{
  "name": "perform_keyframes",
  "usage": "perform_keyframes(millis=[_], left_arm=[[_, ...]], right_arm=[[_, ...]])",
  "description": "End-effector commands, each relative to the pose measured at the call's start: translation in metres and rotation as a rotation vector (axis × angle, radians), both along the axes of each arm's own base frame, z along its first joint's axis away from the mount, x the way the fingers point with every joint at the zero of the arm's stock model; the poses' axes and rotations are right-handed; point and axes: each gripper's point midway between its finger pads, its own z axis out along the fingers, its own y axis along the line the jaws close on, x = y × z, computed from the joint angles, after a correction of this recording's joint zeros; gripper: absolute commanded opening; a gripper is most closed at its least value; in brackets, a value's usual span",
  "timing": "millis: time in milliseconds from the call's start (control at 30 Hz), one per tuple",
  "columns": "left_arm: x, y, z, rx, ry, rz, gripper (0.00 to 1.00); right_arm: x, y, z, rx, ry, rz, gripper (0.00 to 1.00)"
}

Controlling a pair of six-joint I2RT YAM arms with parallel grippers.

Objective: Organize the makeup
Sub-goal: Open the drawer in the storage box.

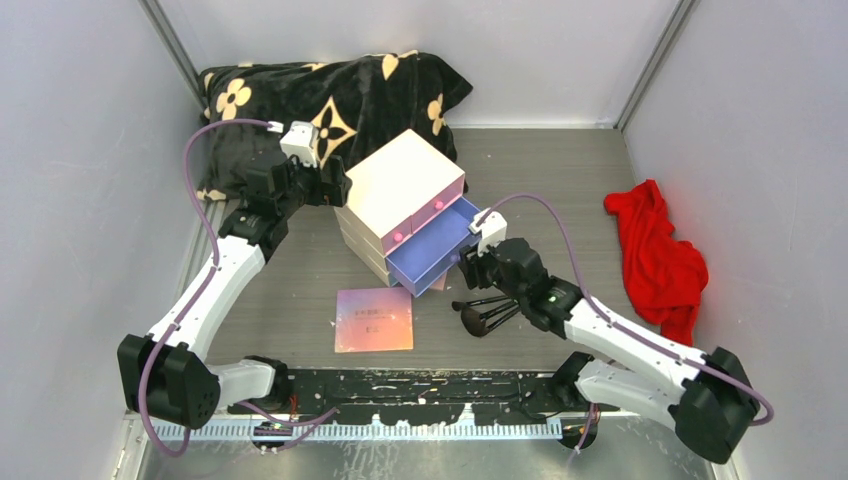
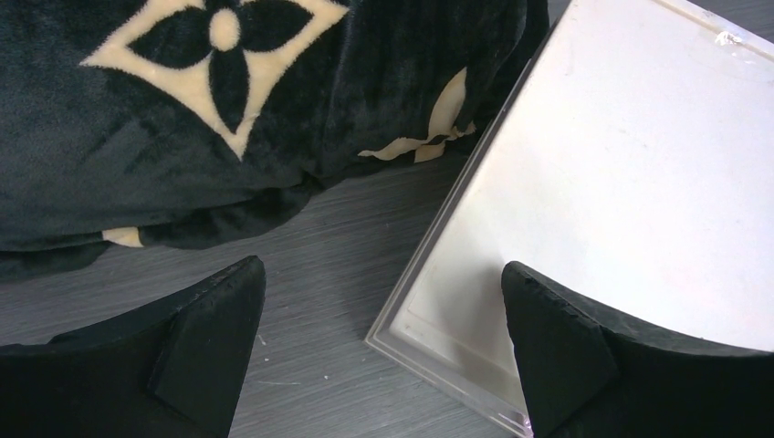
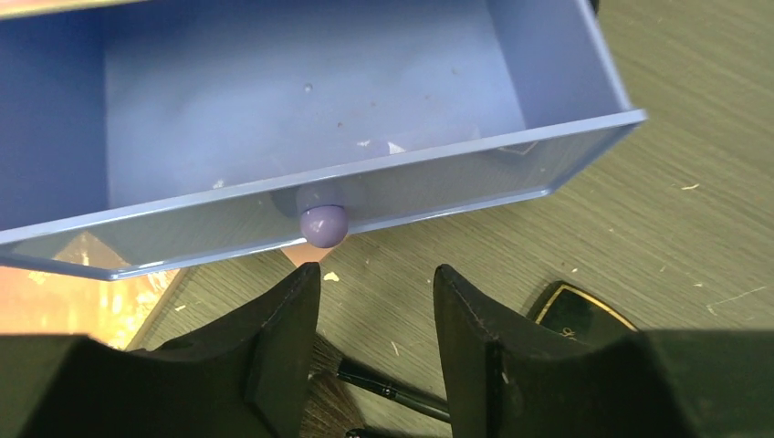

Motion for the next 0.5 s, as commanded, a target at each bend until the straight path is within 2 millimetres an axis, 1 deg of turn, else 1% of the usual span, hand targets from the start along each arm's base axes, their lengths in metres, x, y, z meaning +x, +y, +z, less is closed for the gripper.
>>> perform_keyframes(millis=[0, 100, 233, 400, 433, 467], left_arm=[[-0.006, 0.012, -0.017, 0.068, 0.058, 0.031, 1.00], [-0.009, 0.017, -0.015, 0.056, 0.059, 0.066, 1.00], [-0.016, 0.023, -0.022, 0.019, 0.094, 0.125, 1.00], [-0.035, 0.023, -0.037, -0.057, 0.150, 0.162, 1.00], [-0.040, 0.025, -0.039, -0.065, 0.156, 0.174, 1.00], [-0.046, 0.028, -0.037, -0.073, 0.151, 0.184, 1.00]], right_arm=[[0.001, -0.006, 0.043, 0.078, -0.077, -0.035, 0.54], [-0.008, -0.006, 0.040, 0.108, -0.046, -0.027, 0.54], [-0.020, -0.005, 0.028, 0.161, -0.004, -0.010, 0.54], [-0.035, -0.001, 0.016, 0.213, 0.047, 0.023, 0.53], [-0.038, 0.000, 0.014, 0.220, 0.052, 0.031, 0.54], [-0.041, 0.001, 0.014, 0.229, 0.056, 0.038, 0.53]])
